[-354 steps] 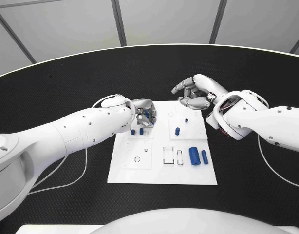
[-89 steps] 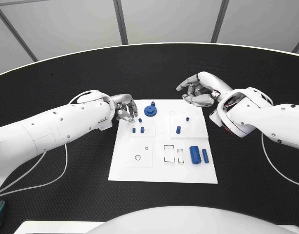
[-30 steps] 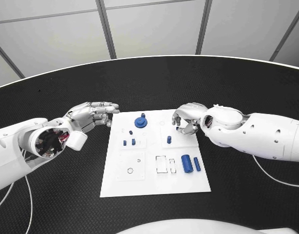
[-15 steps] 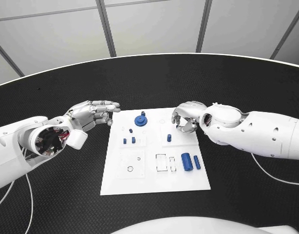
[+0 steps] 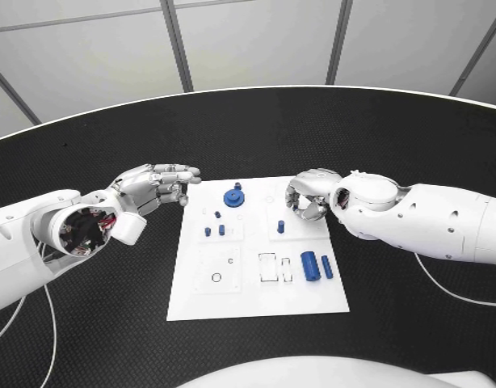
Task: Assemble the parts on the task board
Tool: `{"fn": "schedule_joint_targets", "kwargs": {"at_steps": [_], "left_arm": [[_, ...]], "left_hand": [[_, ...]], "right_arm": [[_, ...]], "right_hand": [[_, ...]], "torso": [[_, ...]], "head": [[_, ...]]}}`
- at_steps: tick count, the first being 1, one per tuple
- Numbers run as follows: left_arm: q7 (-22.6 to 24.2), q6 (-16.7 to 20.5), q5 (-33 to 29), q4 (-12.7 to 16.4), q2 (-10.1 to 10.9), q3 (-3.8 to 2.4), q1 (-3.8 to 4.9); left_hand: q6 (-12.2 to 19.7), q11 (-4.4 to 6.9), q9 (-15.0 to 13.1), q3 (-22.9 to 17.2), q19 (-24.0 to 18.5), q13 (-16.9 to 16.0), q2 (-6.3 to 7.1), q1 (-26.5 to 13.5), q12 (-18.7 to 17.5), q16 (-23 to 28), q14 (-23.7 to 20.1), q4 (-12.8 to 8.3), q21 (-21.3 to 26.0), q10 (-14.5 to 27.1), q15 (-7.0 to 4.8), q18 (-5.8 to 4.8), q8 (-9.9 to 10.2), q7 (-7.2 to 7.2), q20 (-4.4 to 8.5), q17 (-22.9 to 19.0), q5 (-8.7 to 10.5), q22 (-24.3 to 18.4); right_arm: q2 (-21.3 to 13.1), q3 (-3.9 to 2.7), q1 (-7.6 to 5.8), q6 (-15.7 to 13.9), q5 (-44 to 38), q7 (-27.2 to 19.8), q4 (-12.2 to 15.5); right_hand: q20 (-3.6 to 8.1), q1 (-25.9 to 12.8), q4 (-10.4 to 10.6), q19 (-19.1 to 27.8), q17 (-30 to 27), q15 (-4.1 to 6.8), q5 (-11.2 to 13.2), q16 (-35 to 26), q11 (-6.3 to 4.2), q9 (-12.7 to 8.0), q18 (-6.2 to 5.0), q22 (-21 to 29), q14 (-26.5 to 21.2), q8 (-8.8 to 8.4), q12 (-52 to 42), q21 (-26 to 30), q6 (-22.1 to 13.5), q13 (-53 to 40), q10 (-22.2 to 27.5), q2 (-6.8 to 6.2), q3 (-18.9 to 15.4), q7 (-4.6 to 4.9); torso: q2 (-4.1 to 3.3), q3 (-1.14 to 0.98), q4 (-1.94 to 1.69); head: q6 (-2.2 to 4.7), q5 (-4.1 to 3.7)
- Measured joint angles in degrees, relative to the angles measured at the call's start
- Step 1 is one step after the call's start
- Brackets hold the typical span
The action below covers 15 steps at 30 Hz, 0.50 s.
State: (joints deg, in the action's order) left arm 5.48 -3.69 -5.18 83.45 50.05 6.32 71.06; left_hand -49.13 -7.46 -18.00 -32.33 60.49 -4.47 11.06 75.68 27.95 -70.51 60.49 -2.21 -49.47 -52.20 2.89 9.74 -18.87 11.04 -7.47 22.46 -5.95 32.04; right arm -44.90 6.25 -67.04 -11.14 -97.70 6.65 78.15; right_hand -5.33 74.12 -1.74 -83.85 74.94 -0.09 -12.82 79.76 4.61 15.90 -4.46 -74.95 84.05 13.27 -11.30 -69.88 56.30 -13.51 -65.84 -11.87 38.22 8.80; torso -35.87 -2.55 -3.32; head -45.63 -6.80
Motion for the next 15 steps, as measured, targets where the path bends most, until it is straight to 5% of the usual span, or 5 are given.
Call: {"fn": "schedule_joint_targets", "kwargs": {"at_steps": [15], "left_arm": [[-0.1, -0.1, 0.0, 0.1, 0.0, 0.0, 0.0]], "left_hand": [[0.2, 0.0, -0.1, 0.0, 0.0, 0.0, 0.0, 0.0, 0.0, 0.0, 0.0, 0.0, 0.3, 0.0, 0.0, 0.0, 0.0, 0.2, 0.0, -0.1, 0.0, -0.1]], "right_arm": [[0.2, 0.01, 0.38, 0.8, -1.3, 0.7, -0.3]], "right_hand": [[0.54, 1.9, -0.9, -0.1, 0.0, 0.83, 0.0, 1.0, 0.47, 1.2, 0.0, 0.0, 0.0, 2.27, 0.2, -1.6, 3.4, 0.6, -2.2, 1.9, -0.3, -1.11]], "torso": [[0.01, -0.03, 0.02]], "head": [[-0.35, -0.19]]}}
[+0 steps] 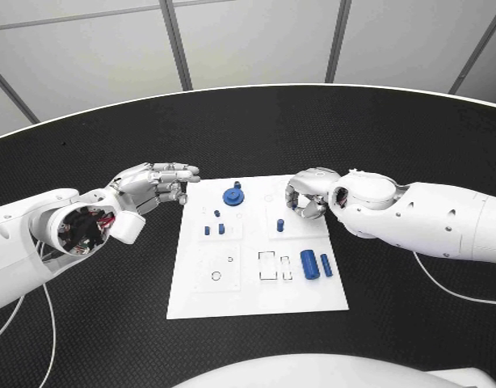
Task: Assemble the parts on the task board
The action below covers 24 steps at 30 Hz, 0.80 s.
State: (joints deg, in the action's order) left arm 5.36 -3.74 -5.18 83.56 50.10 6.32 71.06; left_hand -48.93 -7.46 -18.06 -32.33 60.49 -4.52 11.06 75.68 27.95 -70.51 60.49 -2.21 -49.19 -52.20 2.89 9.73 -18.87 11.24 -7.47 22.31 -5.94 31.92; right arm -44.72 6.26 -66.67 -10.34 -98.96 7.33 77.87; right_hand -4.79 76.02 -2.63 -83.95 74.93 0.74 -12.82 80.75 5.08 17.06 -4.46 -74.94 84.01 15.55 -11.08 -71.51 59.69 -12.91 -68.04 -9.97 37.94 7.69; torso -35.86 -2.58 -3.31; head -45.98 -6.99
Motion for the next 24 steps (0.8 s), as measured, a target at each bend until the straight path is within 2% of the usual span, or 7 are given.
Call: {"fn": "schedule_joint_targets", "kwargs": {"at_steps": [2, 11, 15, 20, 24], "left_arm": [[0.0, 0.0, 0.0, 0.0, 0.0, 0.0, 0.0], [-0.1, -0.2, 0.0, 0.0, -0.1, 0.0, 0.0], [-0.2, -0.3, 0.0, 0.0, -0.1, 0.0, 0.0], [-0.2, -0.4, 0.0, -0.1, -0.2, 0.0, 0.0], [-0.2, -0.5, 0.0, -0.2, -0.2, 0.0, 0.0]], "left_hand": [[0.0, 0.0, 0.0, 0.0, 0.0, 0.0, 0.0, 0.0, 0.0, 0.0, 0.0, 0.0, 0.1, 0.0, 0.0, 0.0, 0.0, 0.0, 0.0, 0.0, 0.0, 0.0], [0.0, 0.0, 0.0, 0.0, 0.0, 0.0, 0.0, 0.0, 0.0, 0.2, 0.0, 0.0, 0.1, 0.0, 0.0, 0.0, 0.0, 0.0, 0.0, 0.0, 0.0, 0.0], [0.0, 0.0, 0.0, 0.0, 0.0, 0.0, 0.0, 0.0, 0.0, 0.2, 0.0, 0.0, 0.1, 0.0, 0.0, 0.0, 0.0, 0.0, 0.0, 0.0, 0.0, 0.0], [0.0, 0.0, 0.0, 0.0, 0.0, 0.0, 0.0, 0.0, 0.0, 0.2, 0.0, 0.0, 0.1, 0.0, 0.0, 0.0, 0.0, 0.0, 0.0, 0.0, 0.0, 0.0], [0.0, -0.13, 0.0, 0.2, 0.0, 0.0, -0.22, 0.2, 0.0, 0.2, 0.0, -0.2, 0.1, 0.1, 0.0, 0.0, 0.0, 0.0, 0.0, -0.1, 0.0, 0.0]], "right_arm": [[0.0, 0.0, 0.03, -0.1, -0.6, 0.3, 0.0], [0.0, 0.01, 0.31, -1.6, -3.6, 1.9, 0.4], [-0.1, 0.01, 0.37, -2.3, -4.0, 2.3, 0.6], [-0.2, 0.01, 0.41, -3.1, -4.1, 2.2, 1.1], [-0.5, 0.0, 0.44, -3.6, -4.1, 2.1, 1.7]], "right_hand": [[0.1, 0.4, -0.1, -0.1, 0.0, 0.35, 0.0, 0.1, -0.21, 0.3, 0.01, 0.0, 0.0, 0.38, 0.0, -0.4, 0.4, 0.0, -0.7, 0.38, 0.0, -0.13], [0.52, 0.7, -0.7, -0.1, 0.0, 0.35, 0.5, 0.3, -1.14, 1.0, 0.01, 0.0, 0.0, 0.89, 0.4, -1.0, 1.0, -0.1, -2.6, 0.68, 0.2, -0.42], [0.51, 0.7, -0.7, -0.1, 0.0, 0.35, 0.8, 0.3, -1.3, 1.0, 0.01, 0.0, 0.0, 0.89, 0.5, -1.0, 1.0, -0.1, -2.7, 0.74, 0.2, -0.43], [0.51, 0.6, -0.3, -0.1, 0.0, 0.52, 2.7, 0.3, -1.4, 1.3, 0.01, 0.0, 0.1, 1.07, 1.3, -1.0, 1.0, -0.1, -3.5, 0.91, -0.1, -0.42], [0.51, 0.3, -0.3, -0.1, 0.0, 0.52, 2.8, 0.3, -1.52, 1.5, 0.01, 0.0, 0.1, 1.21, 1.5, -1.0, 1.0, -0.1, -3.8, 1.18, -0.2, -0.42]], "torso": [[0.0, 0.0, 0.0], [0.0, -0.01, 0.03], [0.03, 0.0, 0.04], [0.04, 0.02, 0.05], [0.06, 0.02, 0.07]], "head": [[-0.03, -0.05], [-0.14, -0.19], [-0.15, -0.24], [-0.13, -0.25], [-0.12, -0.28]]}}
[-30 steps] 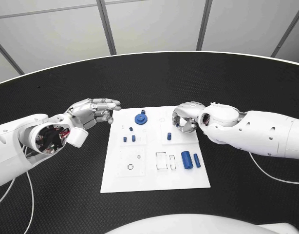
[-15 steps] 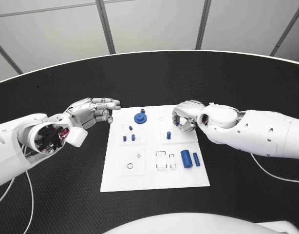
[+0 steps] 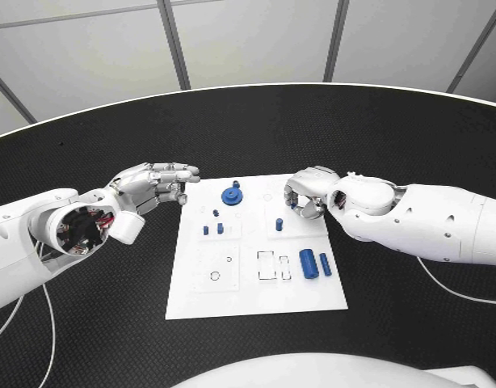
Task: Assemble the parts on the task board
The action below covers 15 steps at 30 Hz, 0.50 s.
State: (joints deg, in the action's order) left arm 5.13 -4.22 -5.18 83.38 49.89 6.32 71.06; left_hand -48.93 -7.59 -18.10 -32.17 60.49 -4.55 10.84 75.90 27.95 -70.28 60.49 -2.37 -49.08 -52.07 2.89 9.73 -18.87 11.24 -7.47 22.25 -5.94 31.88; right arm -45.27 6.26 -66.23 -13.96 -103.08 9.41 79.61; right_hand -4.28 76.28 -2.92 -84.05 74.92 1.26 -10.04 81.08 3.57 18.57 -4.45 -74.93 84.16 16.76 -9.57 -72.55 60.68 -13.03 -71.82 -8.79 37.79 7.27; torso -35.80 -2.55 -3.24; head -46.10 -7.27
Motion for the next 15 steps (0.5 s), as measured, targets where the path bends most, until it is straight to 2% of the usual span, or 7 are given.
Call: {"fn": "schedule_joint_targets", "kwargs": {"at_steps": [4, 15], "left_arm": [[0.0, 0.0, 0.0, -0.2, 0.0, 0.0, 0.0], [0.0, -0.2, 0.0, -0.8, -0.4, 0.0, -0.02]], "left_hand": [[0.0, -0.08, 0.0, 0.0, 0.0, 0.0, 0.0, 0.0, 0.0, 0.0, 0.0, 0.0, 0.0, 0.1, 0.0, 0.0, 0.0, 0.0, 0.0, 0.0, 0.0, 0.0], [0.0, -0.08, 0.0, 0.0, 0.0, 0.0, 0.0, 0.0, 0.0, 0.0, 0.0, 0.0, 0.0, 0.1, 0.0, 0.0, 0.0, 0.0, 0.0, 0.0, 0.0, 0.0]], "right_arm": [[-0.5, -0.01, 0.01, -0.5, 0.0, -0.1, 0.9], [-2.5, -0.05, 0.0, -2.0, 0.0, -0.1, 4.2]], "right_hand": [[0.0, -0.4, 0.0, 0.0, 0.0, 0.0, 0.0, 0.0, -0.5, 0.2, 0.0, 0.0, 0.0, 0.07, 0.0, 0.0, 0.0, 0.0, -0.5, -0.21, 0.0, 0.0], [0.0, -0.4, 0.1, 0.0, 0.0, 0.2, 0.2, 0.0, -0.53, 0.1, 0.0, 0.0, -0.2, 0.1, 0.0, 0.0, 0.0, -0.1, -0.5, -0.21, -0.1, -0.01]], "torso": [[0.03, -0.01, 0.02], [0.08, -0.03, 0.05]], "head": [[0.04, -0.01], [0.16, -0.25]]}}
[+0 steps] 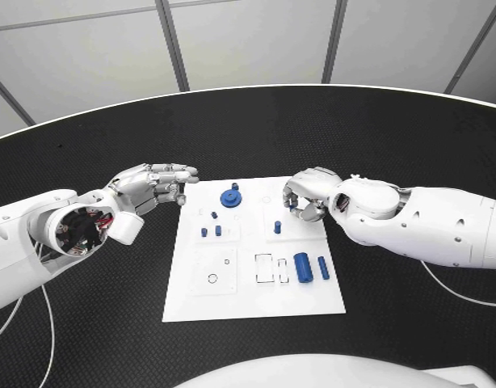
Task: Assemble the parts on the task board
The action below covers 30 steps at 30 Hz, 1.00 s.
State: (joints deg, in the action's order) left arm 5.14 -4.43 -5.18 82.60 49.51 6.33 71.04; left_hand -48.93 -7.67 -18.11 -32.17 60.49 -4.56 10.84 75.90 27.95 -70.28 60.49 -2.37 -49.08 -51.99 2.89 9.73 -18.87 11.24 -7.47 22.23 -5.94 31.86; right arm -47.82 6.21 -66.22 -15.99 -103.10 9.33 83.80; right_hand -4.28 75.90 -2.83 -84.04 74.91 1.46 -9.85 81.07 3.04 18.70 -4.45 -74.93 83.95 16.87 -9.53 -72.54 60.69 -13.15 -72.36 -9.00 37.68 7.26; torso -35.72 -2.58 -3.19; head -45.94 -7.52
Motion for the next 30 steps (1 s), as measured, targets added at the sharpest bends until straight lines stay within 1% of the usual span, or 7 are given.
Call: {"fn": "schedule_joint_targets", "kwargs": {"at_steps": [3, 8, 12, 19, 24, 27, 30], "left_arm": [[0.0, -0.1, 0.0, -0.2, -0.1, 0.0, -0.01], [0.1, -0.1, 0.0, -0.5, -0.1, 0.0, -0.01], [0.1, -0.1, 0.0, -0.7, -0.1, 0.0, -0.02], [0.1, -0.4, 0.0, -1.2, -0.5, 0.0, -0.04], [0.1, -0.6, 0.0, -1.4, -0.8, 0.0, -0.04], [0.1, -0.7, 0.0, -1.7, -1.0, 0.0, -0.04], [0.1, -1.3, 0.0, -2.1, -1.4, 0.0, -0.04]], "left_hand": [[0.0, 0.0, 0.0, 0.0, 0.0, 0.0, 0.0, 0.0, 0.0, 0.0, -0.2, 0.0, 0.0, 0.0, 0.0, 0.0, 0.0, 0.0, 0.0, 0.0, 0.0, 0.0], [0.0, 0.0, 0.0, 0.0, 0.0, 0.0, 0.0, 0.0, 0.0, 0.0, -0.4, 0.0, 0.0, 0.0, -0.01, 0.0, 0.0, 0.0, 0.0, 0.0, 0.0, 0.0], [0.0, 0.0, 0.0, 0.0, 0.0, 0.0, 0.0, 0.0, 0.0, 0.0, -0.4, 0.0, 0.0, 0.0, -0.01, 0.0, 0.0, 0.0, 0.0, 0.0, 0.0, 0.0], [0.0, 0.0, 0.0, 0.0, 0.0, 0.0, 0.0, 0.0, 0.0, 0.0, -0.4, 0.0, 0.0, 0.0, -0.01, 0.0, 0.0, 0.0, 0.0, 0.0, 0.0, 0.0], [0.0, 0.0, 0.0, 0.0, 0.0, 0.0, 0.0, 0.0, 0.0, 0.0, -0.4, 0.0, 0.0, 0.0, -0.01, 0.0, 0.0, 0.0, 0.0, 0.0, 0.0, 0.0], [0.0, 0.0, -0.1, 0.0, -0.2, 0.0, 0.0, 0.0, 0.0, 0.0, -0.4, 0.0, 0.0, 0.0, -0.01, 0.0, 0.0, 0.0, -0.2, -0.1, 0.0, 0.0], [0.0, 0.0, -0.1, 0.0, -0.2, 0.0, 0.0, 0.0, 0.0, 0.0, -0.4, 0.0, 0.0, 0.0, -0.01, -0.01, 0.0, 0.0, -0.2, -0.1, 0.0, 0.0]], "right_arm": [[-0.8, -0.03, -0.01, -0.3, 0.0, 0.1, 1.1], [-2.0, -0.1, -0.03, -1.0, 0.0, 0.2, 3.2], [-3.2, -0.32, -0.06, -1.6, 0.0, 0.3, 6.0], [-4.6, -1.1, -0.32, -3.0, 0.0, 0.4, 12.4], [-4.2, -1.39, -0.48, -3.5, 0.2, 0.2, 15.6], [-3.3, -1.45, -0.52, -3.5, 0.7, -0.1, 15.9], [-1.7, -1.47, -0.51, -3.6, 1.3, -0.7, 15.3]], "right_hand": [[0.0, 0.0, 0.1, 0.0, 0.0, 0.0, 0.0, 0.0, 0.0, 0.0, 0.0, 0.0, 0.0, -0.01, 0.0, 0.0, 0.2, 0.0, 0.0, 0.0, -0.1, -0.21], [0.0, 0.0, 0.1, 0.0, 0.0, 0.0, 0.0, 0.0, -0.08, 0.0, 0.0, 0.0, 0.0, -0.01, 0.0, 0.0, 0.2, 0.0, -0.1, 0.0, -0.1, -0.21], [0.0, 0.0, 0.1, 0.0, 0.0, 0.0, 0.0, 0.0, -0.15, 0.1, 0.0, 0.0, 0.0, -0.05, 0.0, -0.2, 0.2, 0.1, -0.2, 0.0, -0.1, -0.22], [0.0, 0.0, 0.1, 0.0, 0.0, 0.0, 0.0, 0.0, -0.15, 0.1, 0.0, 0.0, 0.0, -0.08, 0.0, -0.2, 0.2, 0.1, -0.2, -0.01, -0.1, -0.21], [0.0, 0.0, 0.1, 0.0, 0.0, 0.0, 0.0, 0.0, -0.15, 0.1, 0.0, 0.0, 0.0, 0.17, 0.0, -0.2, 0.2, 0.1, -0.1, -0.01, -0.1, -0.21], [-0.01, 0.0, 0.1, 0.0, 0.0, 0.0, 0.1, 0.0, -0.28, 0.1, 0.0, 0.0, 0.0, 0.17, 0.0, -0.2, 0.2, 0.1, -0.3, -0.01, -0.1, -0.21], [0.0, 0.0, 0.1, 0.0, 0.0, -0.01, 0.2, 0.0, -0.35, 0.3, 0.0, 0.0, 0.0, 0.17, 0.0, -0.2, 0.2, 0.1, -0.3, -0.01, -0.1, -0.21]], "torso": [[0.02, 0.03, 0.03], [0.03, 0.07, 0.03], [0.04, 0.09, 0.03], [0.09, 0.19, 0.03], [0.11, 0.31, 0.0], [0.1, 0.34, -0.03], [0.03, 0.34, -0.07]], "head": [[0.05, -0.05], [0.16, -0.11], [0.26, -0.08], [0.44, 0.31], [0.47, 0.93], [0.47, 1.63], [0.49, 2.44]]}}
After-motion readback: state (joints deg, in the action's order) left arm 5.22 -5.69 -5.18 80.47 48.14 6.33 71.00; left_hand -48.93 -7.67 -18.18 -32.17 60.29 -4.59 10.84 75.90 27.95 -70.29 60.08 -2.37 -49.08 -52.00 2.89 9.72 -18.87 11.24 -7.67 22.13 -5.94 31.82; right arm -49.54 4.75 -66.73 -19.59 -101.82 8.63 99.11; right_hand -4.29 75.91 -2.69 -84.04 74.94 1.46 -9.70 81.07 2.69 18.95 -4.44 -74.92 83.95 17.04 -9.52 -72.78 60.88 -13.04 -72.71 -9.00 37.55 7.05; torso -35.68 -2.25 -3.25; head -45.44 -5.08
